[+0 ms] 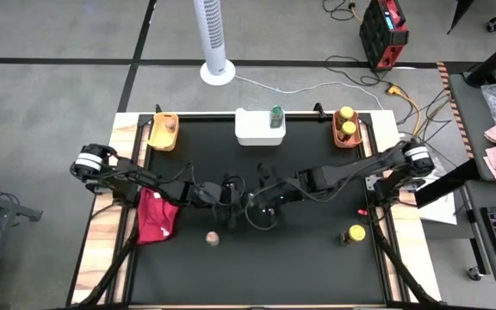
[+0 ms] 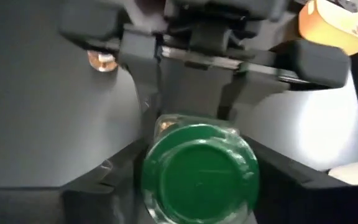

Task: Sort spices by type
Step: Put the green spice bottle into the white bin

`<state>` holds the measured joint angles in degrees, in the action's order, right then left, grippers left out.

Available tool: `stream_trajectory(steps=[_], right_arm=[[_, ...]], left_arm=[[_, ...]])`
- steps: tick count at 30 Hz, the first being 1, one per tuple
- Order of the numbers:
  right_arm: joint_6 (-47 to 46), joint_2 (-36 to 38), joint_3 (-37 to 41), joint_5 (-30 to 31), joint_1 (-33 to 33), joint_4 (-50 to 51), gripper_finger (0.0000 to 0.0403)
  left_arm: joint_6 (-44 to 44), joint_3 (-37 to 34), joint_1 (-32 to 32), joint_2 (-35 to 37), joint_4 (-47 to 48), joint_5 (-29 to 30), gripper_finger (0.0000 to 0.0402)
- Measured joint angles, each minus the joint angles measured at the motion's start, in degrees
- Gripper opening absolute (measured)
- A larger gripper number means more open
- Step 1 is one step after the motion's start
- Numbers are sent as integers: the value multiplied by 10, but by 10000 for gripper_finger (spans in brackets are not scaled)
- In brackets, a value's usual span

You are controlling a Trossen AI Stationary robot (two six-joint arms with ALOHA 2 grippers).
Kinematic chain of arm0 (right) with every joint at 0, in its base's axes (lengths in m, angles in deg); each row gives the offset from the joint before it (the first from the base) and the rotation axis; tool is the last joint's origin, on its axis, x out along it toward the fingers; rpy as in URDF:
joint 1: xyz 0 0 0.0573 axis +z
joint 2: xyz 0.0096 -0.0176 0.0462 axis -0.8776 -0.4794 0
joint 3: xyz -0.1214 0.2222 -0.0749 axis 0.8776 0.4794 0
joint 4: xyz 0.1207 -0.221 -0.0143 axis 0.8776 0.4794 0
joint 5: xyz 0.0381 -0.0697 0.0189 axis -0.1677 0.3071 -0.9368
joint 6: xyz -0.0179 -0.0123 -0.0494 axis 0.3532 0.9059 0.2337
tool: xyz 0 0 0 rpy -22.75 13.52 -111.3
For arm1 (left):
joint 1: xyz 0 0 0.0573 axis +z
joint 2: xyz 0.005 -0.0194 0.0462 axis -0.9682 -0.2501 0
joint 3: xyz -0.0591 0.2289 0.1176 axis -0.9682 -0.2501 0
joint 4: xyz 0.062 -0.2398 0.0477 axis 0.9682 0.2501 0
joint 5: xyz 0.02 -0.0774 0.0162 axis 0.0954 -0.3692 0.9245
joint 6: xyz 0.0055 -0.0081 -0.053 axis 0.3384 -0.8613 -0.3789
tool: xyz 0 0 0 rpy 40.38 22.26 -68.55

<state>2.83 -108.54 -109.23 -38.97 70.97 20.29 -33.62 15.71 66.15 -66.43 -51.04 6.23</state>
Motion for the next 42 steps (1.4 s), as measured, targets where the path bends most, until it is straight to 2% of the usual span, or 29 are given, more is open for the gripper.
stream_trajectory(steps=[1, 7, 10, 16, 21, 25, 28, 34, 42], right_arm=[[-4, 4, 0, 0, 0, -1, 237], [-25, 19, 0, -1, 0, 4, 287], [-39, 38, 0, 0, 0, 16, 289], [-62, 99, 48, 2, 0, 6, 269], [-64, 158, 130, 21, 4, -100, 248], [-50, 175, 204, 20, 5, -265, 238], [-40, 164, 234, 19, 5, -363, 235], [-11, 112, 235, 29, 5, -507, 248], [-9, 61, 181, 25, 5, -521, 283]], left_arm=[[3, 0, 0, 0, 1, 0, 173], [11, 0, 0, 0, -6, 6, 173], [13, -4, -4, 4, -27, 36, 173], [29, -60, -18, 35, -145, 39, 173], [25, -133, -25, 67, -258, 39, 173], [26, -174, -26, 72, -351, 39, 173], [32, -181, -26, 70, -377, 39, 173], [46, -167, -26, 65, -363, 38, 173], [59, -155, -26, 57, -361, 37, 173]])
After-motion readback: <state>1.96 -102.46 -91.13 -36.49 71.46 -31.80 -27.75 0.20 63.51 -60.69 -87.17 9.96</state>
